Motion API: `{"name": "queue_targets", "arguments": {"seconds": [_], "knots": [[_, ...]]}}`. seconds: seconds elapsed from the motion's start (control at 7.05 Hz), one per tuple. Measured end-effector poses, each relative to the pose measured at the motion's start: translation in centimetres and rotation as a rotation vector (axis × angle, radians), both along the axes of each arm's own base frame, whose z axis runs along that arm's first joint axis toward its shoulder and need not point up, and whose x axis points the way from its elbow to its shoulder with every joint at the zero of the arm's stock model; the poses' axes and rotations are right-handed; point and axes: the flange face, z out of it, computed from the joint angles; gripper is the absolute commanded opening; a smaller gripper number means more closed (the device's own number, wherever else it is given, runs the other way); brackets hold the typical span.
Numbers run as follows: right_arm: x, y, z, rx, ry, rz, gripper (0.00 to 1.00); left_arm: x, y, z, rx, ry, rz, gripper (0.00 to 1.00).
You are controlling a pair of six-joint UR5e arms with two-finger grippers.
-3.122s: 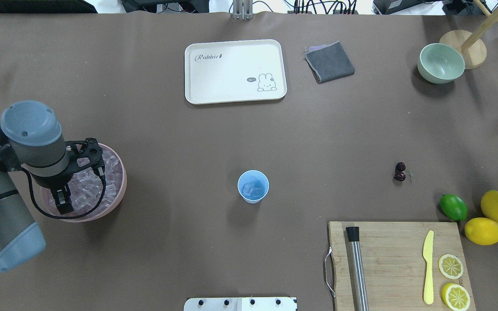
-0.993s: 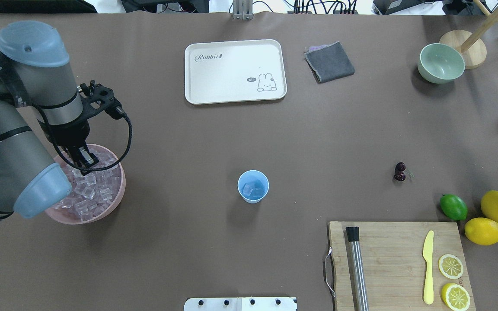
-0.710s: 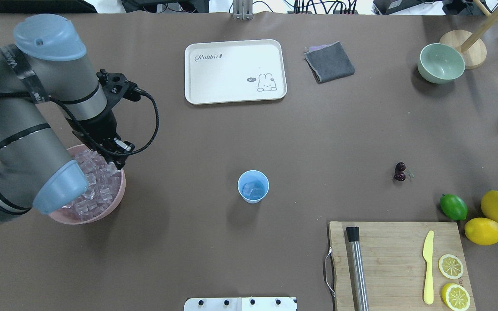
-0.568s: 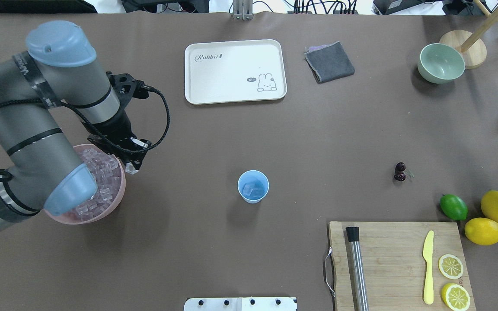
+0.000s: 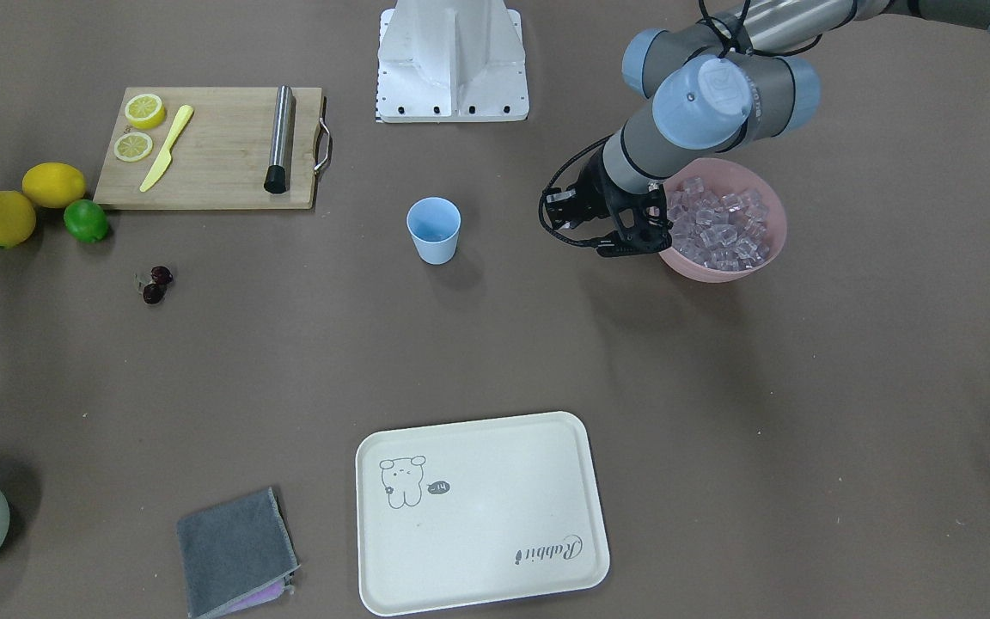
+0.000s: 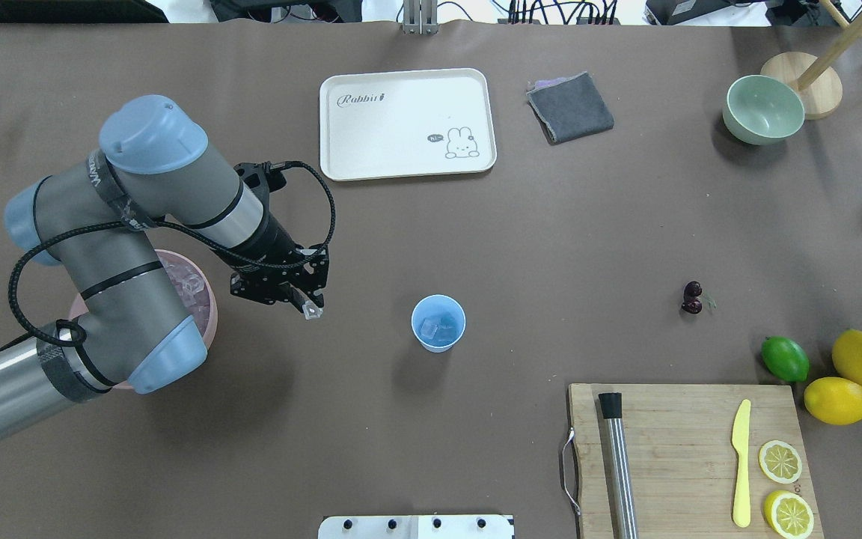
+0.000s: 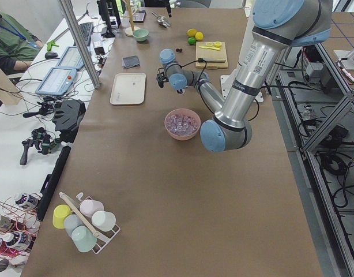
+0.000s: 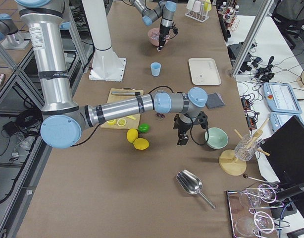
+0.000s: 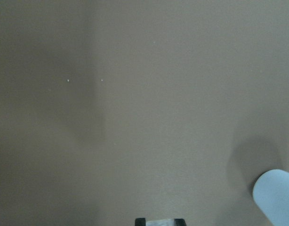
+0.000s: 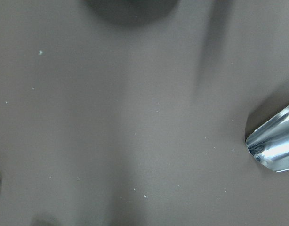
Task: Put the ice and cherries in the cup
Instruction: 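Carry the ice cube over the blue cup with the left gripper, then open the left gripper to drop the ice cube into the cup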
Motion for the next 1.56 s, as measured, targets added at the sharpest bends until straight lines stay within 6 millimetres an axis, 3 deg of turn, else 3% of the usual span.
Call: {"name": "queue_targets", "arguments": {"seconds": [0.14, 0.43, 0.71, 0.99, 1.28, 1.56], "knots": [[0.0, 0.0, -0.1, 0.002, 0.0, 0.001, 1.0, 1.0, 0.6, -0.6, -0.082, 0.042, -0.022, 0.06], [0.1, 0.0, -0.2, 0.002, -0.001, 0.003, 1.0, 4.3, 2.1, -3.9, -0.2, 0.093, -0.037, 0.06], [0.0, 0.0, -0.2, 0.003, -0.001, 0.003, 1.0, 6.7, 3.6, -6.9, -0.242, 0.11, -0.058, 0.07], [0.0, 0.0, -0.3, 0.003, -0.001, 0.002, 1.0, 8.1, 3.7, -8.8, -0.249, 0.117, -0.09, 0.08], [0.0, 0.0, -0.2, 0.002, -0.002, 0.002, 1.0, 9.2, 2.8, -9.8, -0.243, 0.12, -0.14, 0.09], [0.0, 0.0, -0.2, 0.002, -0.002, 0.002, 1.0, 9.7, 2.4, -9.4, -0.237, 0.121, -0.155, 0.27]]}}
